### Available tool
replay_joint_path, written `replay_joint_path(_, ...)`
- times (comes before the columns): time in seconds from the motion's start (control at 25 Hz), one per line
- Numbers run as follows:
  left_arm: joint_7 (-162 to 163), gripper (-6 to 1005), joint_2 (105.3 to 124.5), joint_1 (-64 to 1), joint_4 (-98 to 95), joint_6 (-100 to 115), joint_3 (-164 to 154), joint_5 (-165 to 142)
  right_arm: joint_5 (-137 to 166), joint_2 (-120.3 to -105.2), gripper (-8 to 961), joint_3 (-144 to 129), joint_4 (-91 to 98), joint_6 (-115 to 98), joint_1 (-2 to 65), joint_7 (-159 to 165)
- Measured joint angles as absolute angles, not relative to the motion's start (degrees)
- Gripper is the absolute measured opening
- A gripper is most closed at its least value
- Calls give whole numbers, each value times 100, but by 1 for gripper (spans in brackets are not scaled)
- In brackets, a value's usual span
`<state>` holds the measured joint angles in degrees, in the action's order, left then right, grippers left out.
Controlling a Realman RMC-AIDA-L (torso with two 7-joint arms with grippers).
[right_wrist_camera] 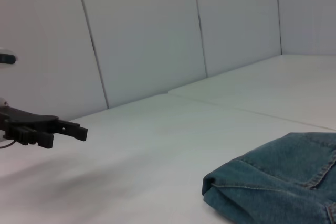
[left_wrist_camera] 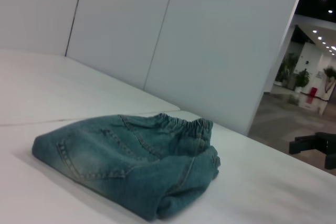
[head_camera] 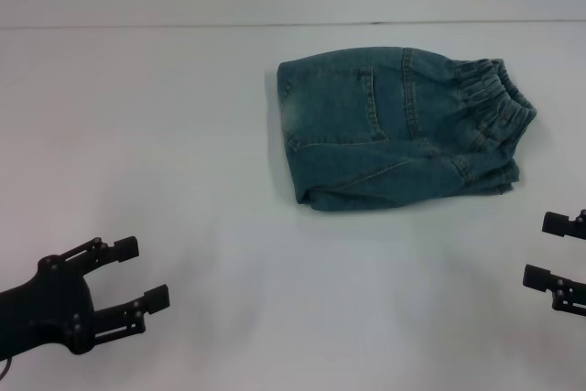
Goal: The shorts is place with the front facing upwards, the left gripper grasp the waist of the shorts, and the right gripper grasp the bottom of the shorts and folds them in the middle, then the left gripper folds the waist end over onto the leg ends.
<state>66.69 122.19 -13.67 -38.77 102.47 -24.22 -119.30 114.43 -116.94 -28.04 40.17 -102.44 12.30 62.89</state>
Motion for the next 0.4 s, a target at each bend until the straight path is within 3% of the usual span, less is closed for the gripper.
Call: replay_joint_path(0.4,6816,861,12184,-1441,-3885,10282,-2278,-12120,11599,-11683,818,-2508,4017,-10364,1107,6150)
